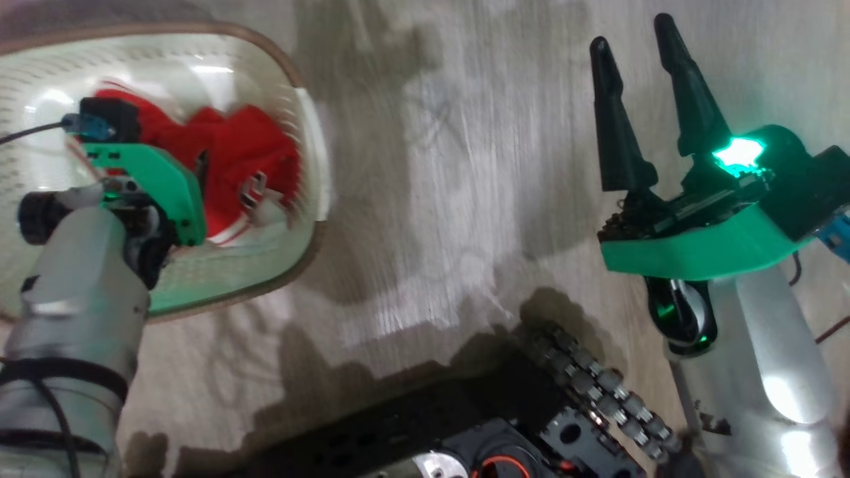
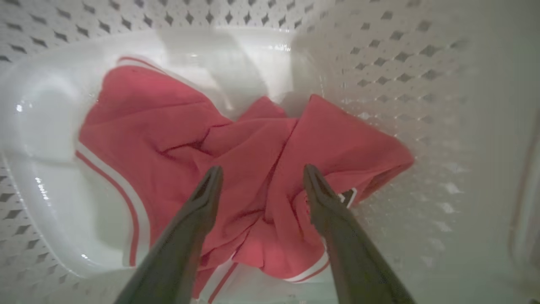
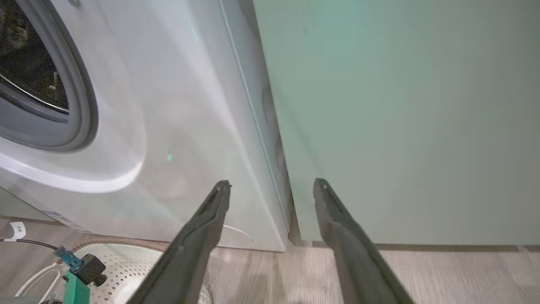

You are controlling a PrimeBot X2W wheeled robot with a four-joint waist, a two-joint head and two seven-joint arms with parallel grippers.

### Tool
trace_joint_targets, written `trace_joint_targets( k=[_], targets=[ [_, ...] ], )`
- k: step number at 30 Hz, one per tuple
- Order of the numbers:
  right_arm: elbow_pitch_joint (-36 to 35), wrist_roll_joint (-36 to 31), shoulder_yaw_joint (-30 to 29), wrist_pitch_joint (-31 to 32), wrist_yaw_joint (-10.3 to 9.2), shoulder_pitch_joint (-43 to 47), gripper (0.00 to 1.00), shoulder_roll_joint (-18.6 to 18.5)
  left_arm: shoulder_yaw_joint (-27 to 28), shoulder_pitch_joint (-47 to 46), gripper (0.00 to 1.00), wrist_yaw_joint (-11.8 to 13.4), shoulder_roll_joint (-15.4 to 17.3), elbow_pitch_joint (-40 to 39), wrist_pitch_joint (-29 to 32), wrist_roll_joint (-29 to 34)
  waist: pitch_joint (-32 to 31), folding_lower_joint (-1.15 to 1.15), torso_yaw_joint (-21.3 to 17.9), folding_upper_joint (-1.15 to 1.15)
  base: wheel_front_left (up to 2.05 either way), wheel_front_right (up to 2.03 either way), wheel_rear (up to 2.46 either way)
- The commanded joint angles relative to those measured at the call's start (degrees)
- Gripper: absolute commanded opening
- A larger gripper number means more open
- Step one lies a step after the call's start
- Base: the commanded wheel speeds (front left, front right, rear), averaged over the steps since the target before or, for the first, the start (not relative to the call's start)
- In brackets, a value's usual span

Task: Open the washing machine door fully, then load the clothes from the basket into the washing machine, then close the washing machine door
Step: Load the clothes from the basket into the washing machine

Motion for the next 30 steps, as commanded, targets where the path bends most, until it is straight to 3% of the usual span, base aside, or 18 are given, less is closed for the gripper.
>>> trace_joint_targets(
  k=[1, 16, 17, 18, 30],
  targets=[
    [-2.0, 0.7, 1.5, -0.3, 0.0, 1.1, 1.0, 0.1, 0.9, 0.2, 1.0, -0.3, 2.2, 0.2, 0.2, -0.4, 3.5, -0.01, -3.0, 0.0, 0.0, 0.0, 0.0],
    [-3.2, 3.4, 3.6, -0.4, 0.0, 1.5, 1.0, 0.1, 0.5, -3.9, 1.0, 1.4, 4.7, 9.6, 0.4, -0.6, 8.1, -0.01, -7.1, 0.0, 0.0, 0.0, 0.0],
    [-3.2, 3.4, 3.6, -0.4, 0.0, 1.6, 1.0, 0.1, 0.4, -4.0, 0.56, 1.6, 4.8, 10.0, 0.5, -0.6, 8.0, -0.01, -7.2, 0.0, 0.0, 0.0, 0.0],
    [-3.2, 3.5, 3.6, -0.4, 0.0, 1.6, 1.0, 0.1, 0.8, -4.1, 0.02, 1.6, 4.7, 10.1, 0.1, -1.0, 7.9, -0.01, -7.2, 0.0, 0.0, 0.0, 0.0],
    [-2.2, 0.9, 0.4, -0.4, 0.0, 2.8, 1.0, 0.1, 2.7, -1.5, 0.0, 0.5, 2.9, 10.8, -10.3, -4.1, 0.0, -0.01, -2.3, 0.0, 0.0, 0.0, 0.0]
  ],
)
